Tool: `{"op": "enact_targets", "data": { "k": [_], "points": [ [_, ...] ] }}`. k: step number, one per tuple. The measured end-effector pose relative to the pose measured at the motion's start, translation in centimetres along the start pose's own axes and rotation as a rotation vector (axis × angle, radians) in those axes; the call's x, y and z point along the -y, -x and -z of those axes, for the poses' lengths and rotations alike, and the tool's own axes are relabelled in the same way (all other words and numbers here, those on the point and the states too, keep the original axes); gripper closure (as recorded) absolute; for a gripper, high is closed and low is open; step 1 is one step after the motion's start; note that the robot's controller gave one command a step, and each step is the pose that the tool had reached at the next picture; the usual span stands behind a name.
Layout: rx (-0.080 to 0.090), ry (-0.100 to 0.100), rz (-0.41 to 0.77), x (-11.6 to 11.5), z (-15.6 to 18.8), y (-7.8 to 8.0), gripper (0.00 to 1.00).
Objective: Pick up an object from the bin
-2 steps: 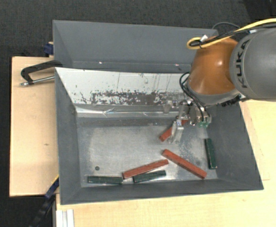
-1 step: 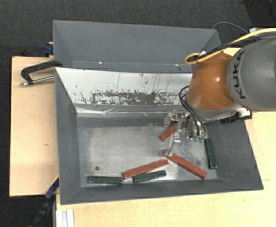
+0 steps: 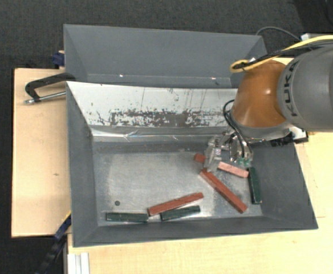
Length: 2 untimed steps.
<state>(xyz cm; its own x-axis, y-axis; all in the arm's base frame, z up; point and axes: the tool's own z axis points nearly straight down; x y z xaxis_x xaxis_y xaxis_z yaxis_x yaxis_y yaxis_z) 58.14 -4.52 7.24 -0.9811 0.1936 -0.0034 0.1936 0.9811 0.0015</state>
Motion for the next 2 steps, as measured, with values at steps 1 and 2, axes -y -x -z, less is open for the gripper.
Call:
{"op": "enact_targets", "data": {
  "k": [1,2],
  "points": [
    [0.0,0.0,0.0,0.0,0.0,0.0,1.0],
    [-0.006,-0.001,0.029,0.4,4.8,-1.1,1.0]
  ]
}}
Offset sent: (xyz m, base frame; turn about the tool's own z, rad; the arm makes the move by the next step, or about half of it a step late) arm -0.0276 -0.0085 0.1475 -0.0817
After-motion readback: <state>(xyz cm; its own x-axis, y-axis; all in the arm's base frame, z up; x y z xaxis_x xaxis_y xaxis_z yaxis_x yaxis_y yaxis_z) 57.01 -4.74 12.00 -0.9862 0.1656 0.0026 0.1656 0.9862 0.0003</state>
